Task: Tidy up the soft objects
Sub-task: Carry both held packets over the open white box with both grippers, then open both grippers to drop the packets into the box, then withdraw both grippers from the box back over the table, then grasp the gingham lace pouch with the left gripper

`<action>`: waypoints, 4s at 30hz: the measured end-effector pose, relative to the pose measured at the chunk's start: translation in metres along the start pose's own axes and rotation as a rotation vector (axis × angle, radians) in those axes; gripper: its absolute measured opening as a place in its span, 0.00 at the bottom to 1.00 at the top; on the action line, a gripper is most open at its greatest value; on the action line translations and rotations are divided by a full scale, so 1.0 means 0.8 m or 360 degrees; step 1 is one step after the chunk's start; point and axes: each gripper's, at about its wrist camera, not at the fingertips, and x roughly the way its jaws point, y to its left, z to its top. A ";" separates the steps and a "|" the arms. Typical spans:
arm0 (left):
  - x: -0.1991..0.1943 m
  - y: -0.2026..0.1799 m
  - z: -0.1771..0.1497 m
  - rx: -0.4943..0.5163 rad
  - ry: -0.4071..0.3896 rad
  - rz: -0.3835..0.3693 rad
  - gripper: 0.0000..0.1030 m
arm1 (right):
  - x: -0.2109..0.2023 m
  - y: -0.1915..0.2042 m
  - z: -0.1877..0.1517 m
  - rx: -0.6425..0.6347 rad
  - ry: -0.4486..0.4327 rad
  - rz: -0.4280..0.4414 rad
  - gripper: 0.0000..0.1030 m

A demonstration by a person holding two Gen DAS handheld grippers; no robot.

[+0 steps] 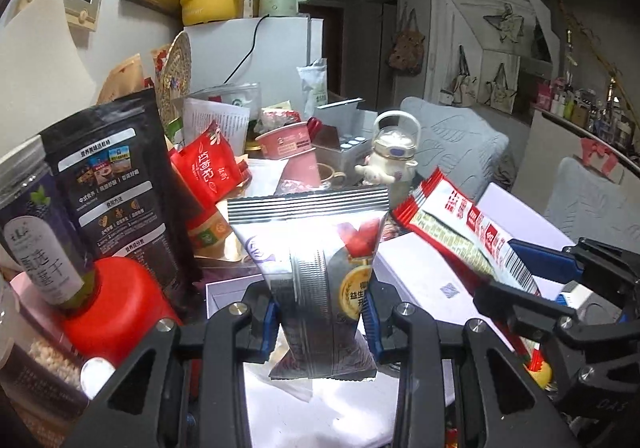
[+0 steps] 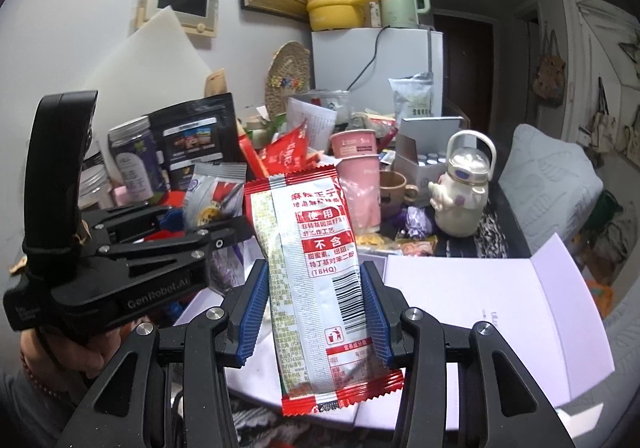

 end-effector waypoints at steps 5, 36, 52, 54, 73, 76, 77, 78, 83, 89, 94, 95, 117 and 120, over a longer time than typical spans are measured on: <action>0.023 0.007 -0.004 0.0001 0.0061 0.0039 0.33 | 0.029 -0.010 -0.003 0.0048 0.0059 0.0033 0.44; 0.132 0.008 -0.052 0.0018 0.0529 0.0123 0.33 | 0.126 -0.035 -0.058 0.0182 0.0483 0.0039 0.46; 0.131 0.004 -0.051 0.0002 0.0608 0.0137 0.41 | 0.118 -0.040 -0.052 0.0178 0.0483 0.0013 0.57; 0.126 0.003 -0.049 0.0010 0.0591 0.0143 0.41 | 0.114 -0.040 -0.050 0.0183 0.0477 0.0013 0.57; 0.018 0.007 0.001 -0.0008 0.0260 0.0141 0.61 | 0.014 -0.027 -0.004 0.0142 0.0173 -0.0012 0.60; -0.018 0.008 0.008 -0.0020 0.0161 0.0137 0.61 | -0.010 -0.016 0.004 0.0110 0.0093 -0.0002 0.60; -0.028 0.007 0.009 -0.0025 0.0133 0.0144 0.61 | -0.020 -0.012 0.005 0.0099 0.0062 -0.0007 0.61; -0.040 0.007 0.009 -0.0028 0.0099 0.0149 0.63 | -0.029 -0.007 0.006 0.0092 0.0035 -0.0012 0.64; -0.095 0.003 0.001 -0.0001 -0.0043 0.0208 0.95 | -0.063 0.014 0.001 0.0067 -0.0030 -0.0011 0.67; -0.140 0.002 -0.016 0.0001 -0.0051 0.0163 0.95 | -0.106 0.045 -0.016 0.0055 -0.0056 -0.0010 0.75; -0.170 0.001 -0.036 0.0013 -0.0056 0.0157 0.95 | -0.136 0.068 -0.034 0.0052 -0.0067 -0.0014 0.80; -0.175 0.000 -0.040 0.0016 -0.0052 0.0152 0.95 | -0.140 0.071 -0.037 0.0055 -0.0068 -0.0017 0.80; -0.225 0.000 -0.140 -0.0051 0.0100 0.0012 0.95 | -0.191 0.101 -0.134 0.0233 0.0065 -0.0095 0.81; -0.222 -0.001 -0.152 -0.0051 0.0133 -0.0007 0.95 | -0.189 0.102 -0.150 0.0245 0.0115 -0.0094 0.81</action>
